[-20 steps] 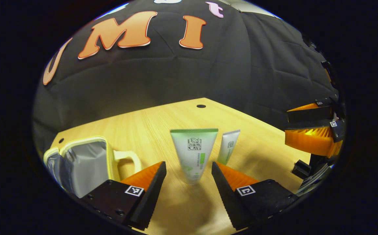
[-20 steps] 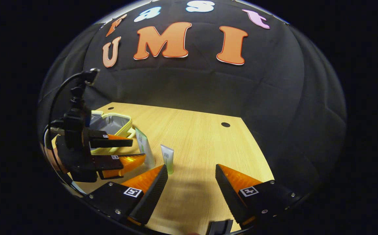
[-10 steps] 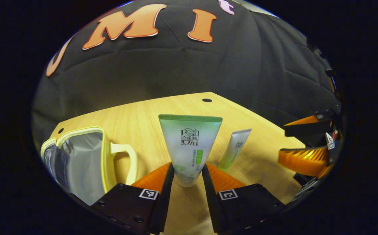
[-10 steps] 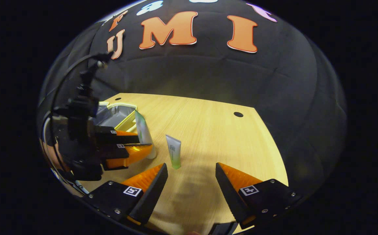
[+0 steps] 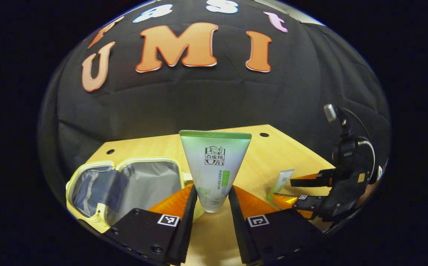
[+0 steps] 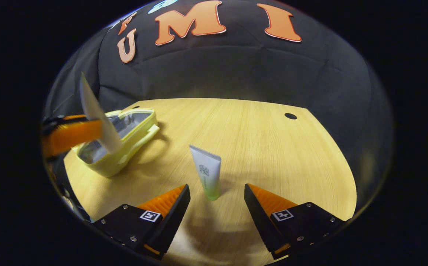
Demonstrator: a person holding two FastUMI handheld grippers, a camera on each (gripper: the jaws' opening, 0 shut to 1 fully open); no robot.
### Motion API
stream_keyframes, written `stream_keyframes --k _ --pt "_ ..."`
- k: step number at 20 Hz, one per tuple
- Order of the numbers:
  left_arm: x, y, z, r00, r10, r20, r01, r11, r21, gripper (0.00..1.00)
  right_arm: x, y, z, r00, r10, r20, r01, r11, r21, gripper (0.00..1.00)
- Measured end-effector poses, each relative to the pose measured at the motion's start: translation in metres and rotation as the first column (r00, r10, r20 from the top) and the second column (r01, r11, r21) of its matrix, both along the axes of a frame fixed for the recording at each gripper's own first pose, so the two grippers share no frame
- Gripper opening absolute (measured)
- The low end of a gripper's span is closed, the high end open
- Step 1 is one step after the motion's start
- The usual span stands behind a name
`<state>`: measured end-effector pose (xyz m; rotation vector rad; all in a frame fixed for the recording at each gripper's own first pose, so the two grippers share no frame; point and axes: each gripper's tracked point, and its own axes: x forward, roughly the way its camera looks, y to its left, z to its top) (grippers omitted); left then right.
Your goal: First open the suitcase, pack the skin care products into it, and then close the suitcase.
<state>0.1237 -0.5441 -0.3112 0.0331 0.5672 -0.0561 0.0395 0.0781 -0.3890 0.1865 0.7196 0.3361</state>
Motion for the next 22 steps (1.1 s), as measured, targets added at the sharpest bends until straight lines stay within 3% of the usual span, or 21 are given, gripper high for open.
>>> stream_keyframes --k 3,5,8,10,15,22 --pt "-0.016 0.033 0.013 0.996 0.085 0.015 -0.086 0.995 0.049 0.53 0.003 0.017 -0.008 0.999 -0.002 -0.054 0.006 0.998 0.058 0.93" --pt "-0.028 0.055 0.017 0.99 0.141 0.009 -0.141 0.988 0.062 0.52 0.006 0.025 -0.008 0.998 -0.013 -0.063 0.018 0.997 0.076 0.87" --pt "-0.045 0.084 0.024 0.982 0.191 0.0 -0.19 0.978 0.091 0.52 0.009 0.029 -0.014 0.995 -0.037 -0.088 0.044 0.996 0.081 0.53" --pt "-0.047 0.103 0.023 0.979 0.206 -0.006 -0.204 0.974 0.102 0.52 0.015 0.027 -0.015 0.994 -0.068 -0.09 0.074 0.995 0.067 0.37" --pt "-0.044 0.148 0.02 0.982 0.189 -0.026 -0.185 0.975 0.123 0.52 0.016 0.03 0.012 0.99 -0.109 -0.085 0.117 0.988 0.101 0.34" --pt "-0.031 0.185 -0.023 0.982 0.122 -0.143 -0.115 0.992 0.058 0.53 0.008 0.059 0.075 0.995 -0.1 -0.024 0.102 0.988 0.119 0.35"
